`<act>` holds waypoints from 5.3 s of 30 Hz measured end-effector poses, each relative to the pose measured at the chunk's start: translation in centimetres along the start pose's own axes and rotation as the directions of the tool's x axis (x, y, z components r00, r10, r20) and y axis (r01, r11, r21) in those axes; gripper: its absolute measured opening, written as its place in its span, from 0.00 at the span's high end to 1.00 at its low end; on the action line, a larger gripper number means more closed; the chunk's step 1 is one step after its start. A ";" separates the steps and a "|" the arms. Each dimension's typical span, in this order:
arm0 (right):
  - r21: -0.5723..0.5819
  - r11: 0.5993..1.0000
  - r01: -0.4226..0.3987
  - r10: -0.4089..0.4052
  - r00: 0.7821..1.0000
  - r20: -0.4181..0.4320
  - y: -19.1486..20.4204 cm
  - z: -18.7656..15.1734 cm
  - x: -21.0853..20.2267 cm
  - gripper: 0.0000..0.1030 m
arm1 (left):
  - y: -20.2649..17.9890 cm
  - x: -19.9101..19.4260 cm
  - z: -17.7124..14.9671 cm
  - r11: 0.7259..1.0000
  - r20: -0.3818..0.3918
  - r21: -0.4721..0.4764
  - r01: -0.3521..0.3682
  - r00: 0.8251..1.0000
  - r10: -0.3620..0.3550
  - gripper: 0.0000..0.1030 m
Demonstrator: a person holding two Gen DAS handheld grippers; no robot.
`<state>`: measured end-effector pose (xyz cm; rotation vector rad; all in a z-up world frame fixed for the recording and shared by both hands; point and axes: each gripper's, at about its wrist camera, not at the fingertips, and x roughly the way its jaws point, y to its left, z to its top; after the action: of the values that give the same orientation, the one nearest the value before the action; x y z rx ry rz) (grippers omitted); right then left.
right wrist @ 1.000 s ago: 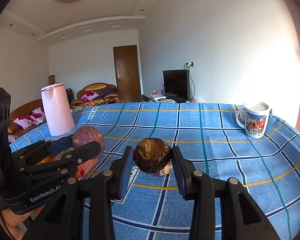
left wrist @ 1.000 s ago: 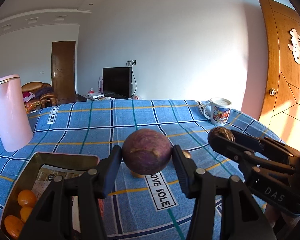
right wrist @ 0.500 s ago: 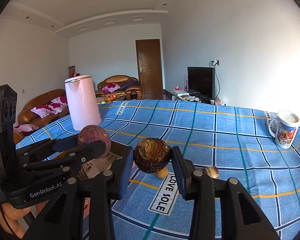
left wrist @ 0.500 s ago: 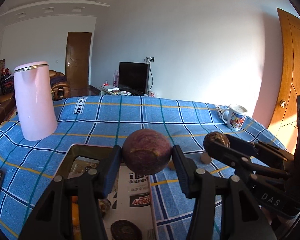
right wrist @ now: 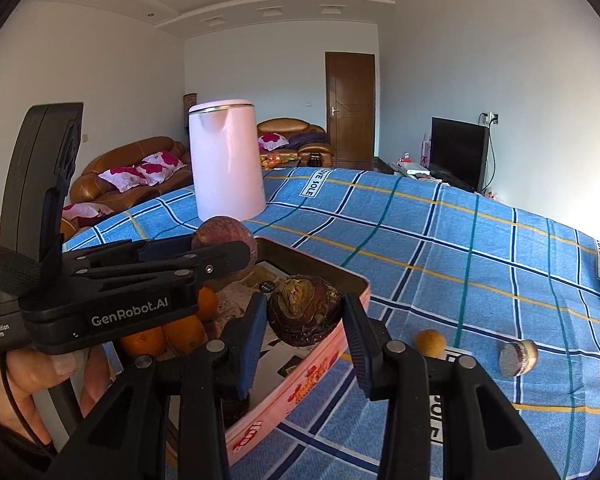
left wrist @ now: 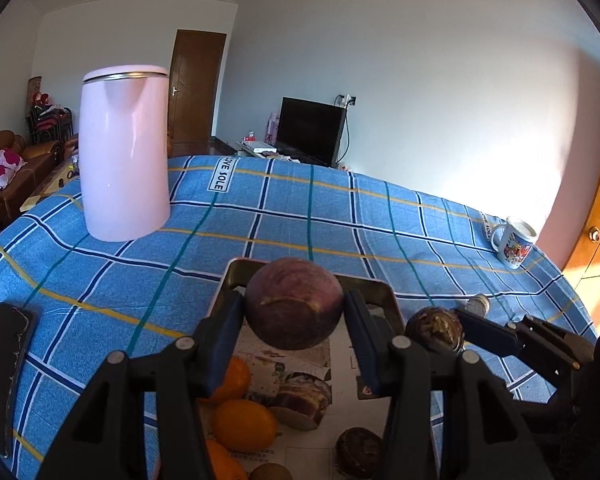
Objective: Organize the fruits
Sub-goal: 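Carry the purple fruit with the left gripper while the right carries the brown fruit to the tin, then open the left gripper over the tin while the right releases the brown fruit inside, then grasp the small yellow fruit with the right gripper while the left grasps the cylindrical cake, then carry the cake with the left gripper while the right carries the yellow fruit to the tin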
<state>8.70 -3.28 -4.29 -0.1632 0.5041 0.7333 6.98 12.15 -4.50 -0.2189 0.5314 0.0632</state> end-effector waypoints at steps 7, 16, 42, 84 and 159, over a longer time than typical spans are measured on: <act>-0.053 0.998 -0.040 0.035 0.995 -0.099 2.3 -0.9 2.6 0.60 | 1.1 0.9 -0.2 1.000 -0.037 -0.010 -0.024 0.999 0.024 0.48; -0.035 0.999 -0.037 0.033 0.994 -0.104 0.7 -0.9 1.0 0.50 | 0.7 0.0 -0.2 0.999 -0.005 -0.010 -0.037 0.999 0.037 0.32; 0.108 0.978 0.181 -0.146 0.951 -0.273 -10.3 -1.2 4.2 0.72 | -6.7 -0.7 1.6 0.990 0.015 0.133 0.048 0.999 -0.051 0.17; 0.345 0.859 0.377 -0.343 0.926 -0.157 -22.6 -5.5 -6.2 0.72 | -22.2 12.9 -1.3 0.937 -0.304 0.201 0.284 0.928 -0.216 0.58; 0.277 0.892 0.358 -0.411 0.897 0.164 -18.6 -5.1 -11.4 0.72 | -20.9 3.8 -1.7 0.943 0.168 0.312 0.118 0.970 -0.177 0.58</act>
<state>12.12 -25.40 -3.65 0.0463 0.3304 0.2873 11.86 -8.63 -3.88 0.0453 0.3220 -0.1425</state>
